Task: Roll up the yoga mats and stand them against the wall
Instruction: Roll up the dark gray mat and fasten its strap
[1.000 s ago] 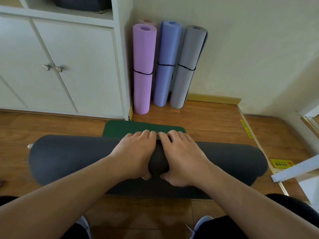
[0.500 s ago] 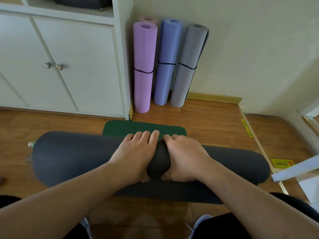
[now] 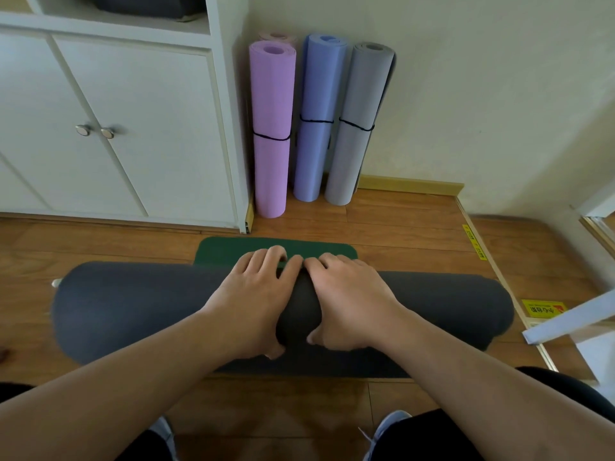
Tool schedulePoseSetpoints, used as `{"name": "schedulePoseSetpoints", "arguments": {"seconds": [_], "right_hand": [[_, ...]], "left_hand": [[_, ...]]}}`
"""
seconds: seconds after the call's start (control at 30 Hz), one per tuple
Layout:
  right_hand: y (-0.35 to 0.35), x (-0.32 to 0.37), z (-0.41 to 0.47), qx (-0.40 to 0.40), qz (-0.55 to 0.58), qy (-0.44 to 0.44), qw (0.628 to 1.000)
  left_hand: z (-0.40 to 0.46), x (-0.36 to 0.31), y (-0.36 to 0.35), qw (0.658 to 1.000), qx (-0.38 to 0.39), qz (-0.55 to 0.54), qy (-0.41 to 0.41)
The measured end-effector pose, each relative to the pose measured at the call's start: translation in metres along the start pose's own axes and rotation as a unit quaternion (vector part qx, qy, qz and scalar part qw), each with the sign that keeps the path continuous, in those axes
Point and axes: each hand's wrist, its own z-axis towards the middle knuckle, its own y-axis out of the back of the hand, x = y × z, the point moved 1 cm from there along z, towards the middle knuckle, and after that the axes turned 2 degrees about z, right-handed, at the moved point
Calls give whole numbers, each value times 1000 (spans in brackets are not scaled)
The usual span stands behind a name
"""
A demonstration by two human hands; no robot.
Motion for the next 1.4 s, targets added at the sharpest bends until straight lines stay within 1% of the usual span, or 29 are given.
{"name": "schedulePoseSetpoints", "arguments": {"seconds": [0.07, 0.13, 0.27, 0.33, 0.43, 0.53, 0.6, 0.67, 0.73, 0.8, 0.87, 0.97, 1.07, 1.13, 1.3, 1.4], "right_hand": [[0, -1, 2, 10, 13, 1, 1000], [-2, -1, 2, 10, 23, 4, 1000], [-5, 2, -4, -4, -12, 8, 1000], [-6, 4, -5, 11, -32, 1, 999], [-10, 4, -3, 30, 8, -1, 1000], [-10, 2, 0, 12, 25, 4, 1000], [-7, 1, 2, 2, 23, 4, 1000], [-6, 0, 4, 9, 28, 0, 1000], [-6, 1, 4, 12, 32, -2, 999], [-7, 5, 2, 4, 11, 0, 1000], [-6, 9, -2, 3, -23, 0, 1000], [-7, 9, -3, 23, -59, -3, 998], [-9, 6, -1, 27, -32, 3, 999], [-7, 4, 0, 20, -18, 6, 1000], [0, -4, 3, 25, 7, -21, 999], [-1, 2, -1, 12, 0, -18, 1000]], "left_hand": [[1, -2, -3, 1000, 2, 20, 8], [5, -1, -3, 1000, 4, 10, 9], [10, 6, 6, 998, 14, -67, 6], [12, 8, 11, 995, 33, -99, 1], [12, 11, 12, 991, 69, -115, -1], [7, 11, 5, 994, 71, -84, -2], [5, 6, -1, 998, 47, -29, -1], [5, 2, -5, 1000, 24, -5, 10], [9, 1, -6, 1000, 19, -18, 12], [12, 4, -3, 998, 22, -48, 15], [14, 10, 3, 996, 39, -79, 23], [16, 14, 9, 992, 70, -105, 21], [14, 12, 7, 990, 85, -113, 12], [10, 12, 5, 992, 78, -101, 10], [3, 6, -1, 999, 39, 4, 8], [6, 6, 0, 1000, 22, -5, 12]]}}
